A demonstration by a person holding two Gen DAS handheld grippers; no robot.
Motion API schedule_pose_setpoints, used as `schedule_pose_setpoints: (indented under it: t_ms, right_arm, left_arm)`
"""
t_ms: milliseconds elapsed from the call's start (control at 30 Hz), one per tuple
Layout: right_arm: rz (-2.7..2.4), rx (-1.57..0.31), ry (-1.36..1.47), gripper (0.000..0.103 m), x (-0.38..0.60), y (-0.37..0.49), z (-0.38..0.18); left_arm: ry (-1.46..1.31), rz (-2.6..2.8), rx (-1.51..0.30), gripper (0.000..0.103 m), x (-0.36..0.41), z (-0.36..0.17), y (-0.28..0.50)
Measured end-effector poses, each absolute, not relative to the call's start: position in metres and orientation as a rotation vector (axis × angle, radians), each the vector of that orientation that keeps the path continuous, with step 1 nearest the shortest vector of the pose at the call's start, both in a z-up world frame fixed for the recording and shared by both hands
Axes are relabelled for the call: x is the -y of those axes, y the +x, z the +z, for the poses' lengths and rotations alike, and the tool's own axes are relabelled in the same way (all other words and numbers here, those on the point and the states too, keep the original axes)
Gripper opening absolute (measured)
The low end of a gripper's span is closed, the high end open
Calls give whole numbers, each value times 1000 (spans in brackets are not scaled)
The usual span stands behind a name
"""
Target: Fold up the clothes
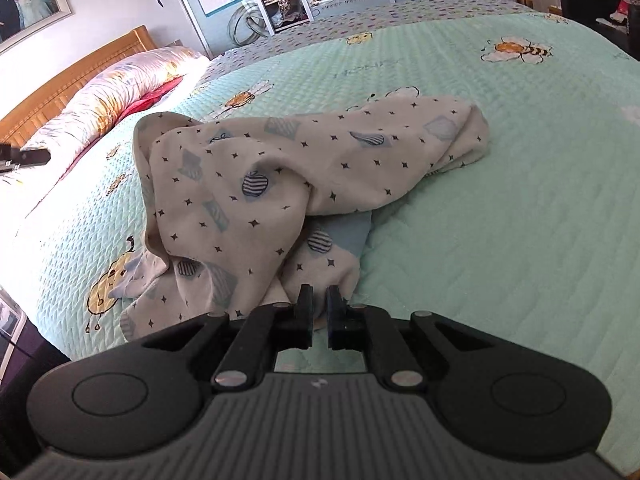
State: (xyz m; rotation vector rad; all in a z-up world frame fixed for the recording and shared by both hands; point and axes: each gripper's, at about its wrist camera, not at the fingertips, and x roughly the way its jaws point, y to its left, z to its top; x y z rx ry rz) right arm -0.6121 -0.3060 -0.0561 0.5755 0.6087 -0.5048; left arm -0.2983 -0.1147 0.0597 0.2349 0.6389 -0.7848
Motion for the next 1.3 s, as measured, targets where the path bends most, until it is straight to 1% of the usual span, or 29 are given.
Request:
schedule_pose_setpoints:
  t_ms: [33,67,100,133,167,200,233,267,300,433,533,567,600,633,667,767,833,967,1067,1167,1267,1300]
  right_arm:
    - [-509,-597,595,9,307,-614,-55]
    - [-512,-581,618,21,309,-616,-53]
    - [-519,-560,643,29,310,-618,-50]
    - [-524,-546,652,41,312,-619,-47]
    - [-526,-538,646,44,313,-619,-44]
    - [-530,-531,635,44,313,-619,-40]
    - [-536,-526,629,45,314,-619,-38]
    - [-542,-522,625,46,314,-620,-36]
    - [-548,-518,626,47,314,-621,-35]
    - [-562,-516,630,48,313,-624,-33]
    - [-575,-522,633,50,312,-626,-35]
    - [-577,-522,635,51,312,-626,-36]
    - [-580,-522,637,51,312,-627,-36]
    - [-583,-522,640,51,312,-627,-37]
    - [-586,-523,642,51,312,-627,-38]
    - [-596,-525,635,51,311,-627,-39]
    - [-606,-528,629,51,311,-628,-40]
    - [-624,-536,645,51,316,-635,-45]
    - [-628,-538,673,53,321,-637,-51]
    - [-617,-540,693,53,324,-633,-55]
    - [-601,-542,685,54,326,-625,-52]
    - [-597,-543,678,55,326,-623,-51]
  left_arm:
    - [210,-760,-683,0,107,54,-289]
    - [179,-799,-707,0,109,51,-289]
    - [147,-849,-727,1,113,49,-290]
    - [114,-898,-747,3,117,46,-291]
    - [100,-962,-746,10,127,46,-298]
    - [89,-1017,-747,26,139,46,-304]
    - [78,-1070,-748,38,152,47,-311]
    - [74,-1104,-747,58,166,47,-316]
    - [91,-1124,-740,66,181,47,-322]
    - [177,-1130,-716,66,233,40,-328]
    - [206,-1095,-780,63,256,25,-314]
    - [209,-1093,-813,53,261,18,-309]
    - [206,-1090,-855,29,265,12,-304]
    - [199,-1090,-899,12,266,5,-300]
    - [188,-1089,-916,1,266,2,-298]
    - [180,-1043,-838,1,253,12,-306]
    - [142,-1024,-778,1,233,32,-310]
    - [129,-969,-595,1,167,75,-317]
    - [152,-849,-529,1,119,85,-312]
    - [213,-662,-569,1,84,70,-293]
    - [196,-617,-695,2,66,42,-271]
    - [186,-615,-727,4,65,36,-266]
